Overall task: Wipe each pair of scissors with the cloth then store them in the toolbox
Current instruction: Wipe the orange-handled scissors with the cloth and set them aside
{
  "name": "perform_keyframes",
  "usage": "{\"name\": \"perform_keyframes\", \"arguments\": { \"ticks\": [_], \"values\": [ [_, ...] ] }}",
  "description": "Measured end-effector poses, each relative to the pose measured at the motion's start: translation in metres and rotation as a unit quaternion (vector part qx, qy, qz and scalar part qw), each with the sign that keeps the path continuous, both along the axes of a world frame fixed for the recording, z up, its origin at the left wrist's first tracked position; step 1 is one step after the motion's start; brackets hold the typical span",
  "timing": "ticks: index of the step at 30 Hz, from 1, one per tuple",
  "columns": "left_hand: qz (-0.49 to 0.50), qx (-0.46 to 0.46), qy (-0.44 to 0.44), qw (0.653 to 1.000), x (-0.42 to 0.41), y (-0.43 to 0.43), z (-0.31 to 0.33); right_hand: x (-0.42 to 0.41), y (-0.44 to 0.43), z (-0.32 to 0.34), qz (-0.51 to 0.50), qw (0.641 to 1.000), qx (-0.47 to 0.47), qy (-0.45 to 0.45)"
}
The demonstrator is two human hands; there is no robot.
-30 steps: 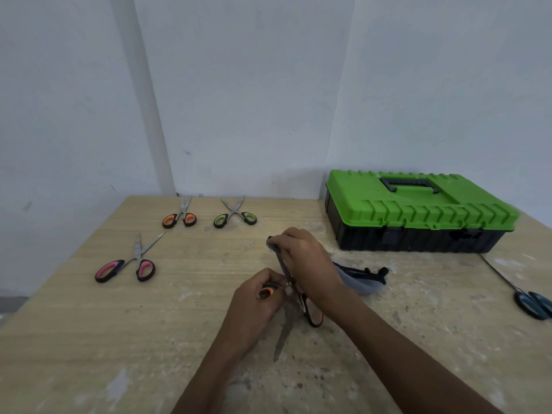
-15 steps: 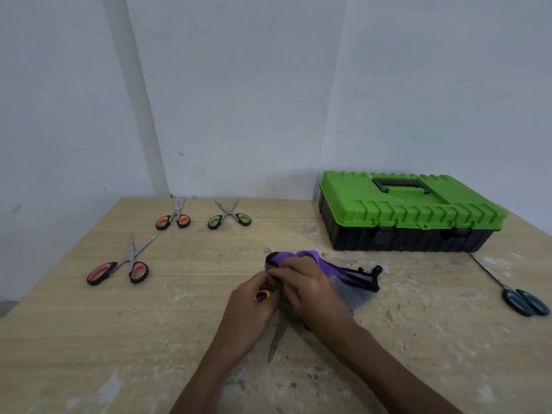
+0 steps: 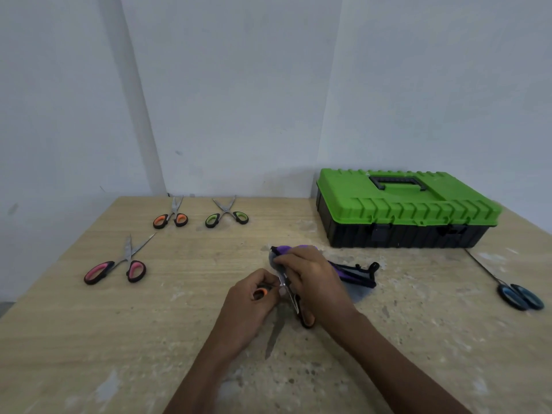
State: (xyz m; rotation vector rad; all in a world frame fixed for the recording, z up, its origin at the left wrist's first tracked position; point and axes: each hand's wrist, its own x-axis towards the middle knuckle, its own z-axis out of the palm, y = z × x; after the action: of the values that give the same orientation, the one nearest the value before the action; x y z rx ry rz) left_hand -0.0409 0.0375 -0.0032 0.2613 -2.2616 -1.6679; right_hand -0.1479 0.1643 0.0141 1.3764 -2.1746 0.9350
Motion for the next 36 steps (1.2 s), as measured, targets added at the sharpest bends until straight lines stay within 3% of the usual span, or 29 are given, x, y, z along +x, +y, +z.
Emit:
{"name": "perform_keyframes", "arguments": {
  "ticks": [5,9,11,15,20,22,26,33,36],
  "values": [
    [-0.009,-0.001,-0.004,1.0,0.0,-0.001,0.002,-0.025,-0.017,0.004,-0.029,0.997,0.063,-0.028],
    [0.017,0.017,0.005,1.0,-0.001,0.001,0.003,-0.026,-0.011,0.008,-0.104,0.993,-0.045,-0.029],
    [0.025,0.031,0.001,0.999,-0.002,0.0,0.003,-0.007,0.0,0.012,-0.078,0.995,-0.06,-0.007],
    [0.016,0.03,-0.002,0.999,-0.001,0.0,0.002,0.026,0.025,-0.02,-0.016,0.999,0.035,-0.005],
    [0.031,0.043,-0.003,0.999,0.001,0.001,0.005,0.0,0.05,-0.03,-0.162,0.982,-0.059,-0.076],
    [0.033,0.037,-0.007,0.999,0.002,0.002,0.006,0.014,0.045,-0.024,-0.137,0.985,-0.074,-0.076],
    [0.033,0.023,-0.012,0.999,0.002,0.003,0.006,0.026,0.035,-0.027,-0.049,0.997,0.011,-0.061],
    [0.065,0.055,-0.028,0.996,0.004,-0.001,0.008,0.013,0.049,-0.021,-0.141,0.973,-0.117,-0.142],
    [0.08,0.176,-0.02,0.981,0.003,-0.006,0.012,0.014,0.051,-0.022,-0.147,0.957,-0.157,-0.194]
  ]
}}
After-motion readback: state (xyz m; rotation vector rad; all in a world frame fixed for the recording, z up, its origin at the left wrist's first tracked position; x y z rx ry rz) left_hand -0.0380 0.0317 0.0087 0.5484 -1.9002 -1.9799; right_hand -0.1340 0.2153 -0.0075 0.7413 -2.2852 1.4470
